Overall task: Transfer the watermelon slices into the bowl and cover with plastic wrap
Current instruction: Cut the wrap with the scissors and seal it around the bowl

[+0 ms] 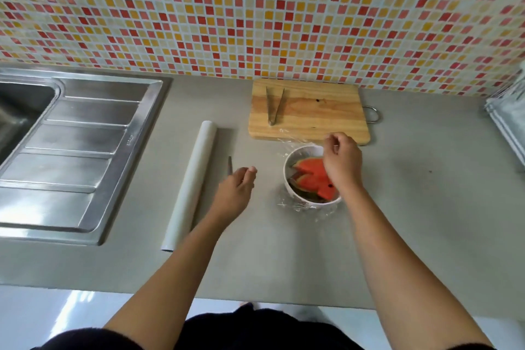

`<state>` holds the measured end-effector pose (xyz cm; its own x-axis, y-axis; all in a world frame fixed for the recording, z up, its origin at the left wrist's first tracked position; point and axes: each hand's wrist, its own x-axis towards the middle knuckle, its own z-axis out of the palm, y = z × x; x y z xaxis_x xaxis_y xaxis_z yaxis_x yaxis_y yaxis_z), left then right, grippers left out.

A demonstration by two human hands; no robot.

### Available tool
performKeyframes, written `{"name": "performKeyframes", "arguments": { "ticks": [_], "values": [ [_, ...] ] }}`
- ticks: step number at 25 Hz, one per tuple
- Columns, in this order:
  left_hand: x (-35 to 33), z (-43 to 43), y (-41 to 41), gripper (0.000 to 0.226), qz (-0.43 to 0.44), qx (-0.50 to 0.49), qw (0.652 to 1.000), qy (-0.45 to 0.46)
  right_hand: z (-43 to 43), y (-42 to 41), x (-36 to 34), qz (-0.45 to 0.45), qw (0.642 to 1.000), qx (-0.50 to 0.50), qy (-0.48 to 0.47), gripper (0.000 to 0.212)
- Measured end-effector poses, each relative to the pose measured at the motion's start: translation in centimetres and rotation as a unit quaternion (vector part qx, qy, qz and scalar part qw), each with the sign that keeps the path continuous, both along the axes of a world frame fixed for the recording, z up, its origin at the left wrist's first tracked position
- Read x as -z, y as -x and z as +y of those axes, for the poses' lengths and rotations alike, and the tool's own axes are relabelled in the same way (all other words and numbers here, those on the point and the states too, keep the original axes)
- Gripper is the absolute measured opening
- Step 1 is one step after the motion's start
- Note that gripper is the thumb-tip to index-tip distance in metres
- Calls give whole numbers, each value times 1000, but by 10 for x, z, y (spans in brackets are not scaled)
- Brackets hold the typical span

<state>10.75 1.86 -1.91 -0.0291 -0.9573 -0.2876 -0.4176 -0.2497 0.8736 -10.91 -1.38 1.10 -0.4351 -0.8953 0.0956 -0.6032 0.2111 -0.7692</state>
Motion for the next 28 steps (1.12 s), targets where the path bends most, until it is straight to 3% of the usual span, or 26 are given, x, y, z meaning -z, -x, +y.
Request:
{"name": "performKeyframes", "arguments": {
  "ticks": [3, 7, 12, 16, 19, 24, 28],
  "values": [
    [16, 2, 45, 38, 44, 16, 996, -80, -16, 52, 14, -13, 993, -6, -114, 39],
    [29, 10, 72, 49, 31, -27, 996, -85, -37, 77, 36, -47, 959, -133, -246, 64],
    [35, 21, 75, 46, 167, -59, 977, -117, -68, 78, 43, -97, 927, -176, -315, 95],
    [38, 19, 77, 40, 161, -28, 984, -71, -90, 75, 44, -185, 892, -207, -356, 75],
    [41, 14, 77, 28, 182, -61, 980, -61, -92, 74, 46, -231, 874, -235, -358, 57],
    [46, -4, 71, 27, 237, -95, 965, -65, -55, 87, 59, -380, 864, -87, -318, 47],
    [31, -47, 78, 29, 219, -66, 970, -83, -13, 97, 81, -384, 877, 32, -287, 45]
  ]
}}
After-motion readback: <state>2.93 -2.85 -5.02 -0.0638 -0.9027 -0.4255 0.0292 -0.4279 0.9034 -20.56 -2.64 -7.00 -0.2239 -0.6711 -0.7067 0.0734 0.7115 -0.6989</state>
